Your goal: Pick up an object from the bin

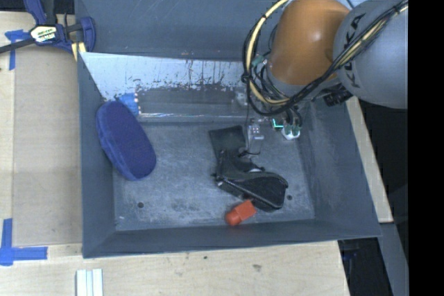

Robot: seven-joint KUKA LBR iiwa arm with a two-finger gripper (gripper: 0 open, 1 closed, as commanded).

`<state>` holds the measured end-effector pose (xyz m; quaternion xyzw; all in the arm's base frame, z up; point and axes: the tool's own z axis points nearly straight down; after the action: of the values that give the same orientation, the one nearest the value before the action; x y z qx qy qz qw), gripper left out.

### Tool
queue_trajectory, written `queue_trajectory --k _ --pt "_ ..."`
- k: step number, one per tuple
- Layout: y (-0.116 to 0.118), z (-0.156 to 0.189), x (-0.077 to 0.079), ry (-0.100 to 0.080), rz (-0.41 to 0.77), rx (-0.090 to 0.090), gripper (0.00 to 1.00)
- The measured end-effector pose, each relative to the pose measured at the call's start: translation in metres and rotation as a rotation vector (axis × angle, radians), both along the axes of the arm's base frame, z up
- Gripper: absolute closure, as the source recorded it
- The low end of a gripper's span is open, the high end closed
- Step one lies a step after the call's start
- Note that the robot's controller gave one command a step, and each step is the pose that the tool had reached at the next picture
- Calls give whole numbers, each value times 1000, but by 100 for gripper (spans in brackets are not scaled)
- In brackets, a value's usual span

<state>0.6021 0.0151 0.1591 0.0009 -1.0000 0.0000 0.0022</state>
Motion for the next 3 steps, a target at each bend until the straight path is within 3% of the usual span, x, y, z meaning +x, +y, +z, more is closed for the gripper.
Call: queue_trajectory --k 1,2,3 --pt "-2 -71 -45 -11 114 3 0" --pt "-12 -74 -24 -28 285 -1 0" --pt "-13 -81 -30 -10 284 1 100"
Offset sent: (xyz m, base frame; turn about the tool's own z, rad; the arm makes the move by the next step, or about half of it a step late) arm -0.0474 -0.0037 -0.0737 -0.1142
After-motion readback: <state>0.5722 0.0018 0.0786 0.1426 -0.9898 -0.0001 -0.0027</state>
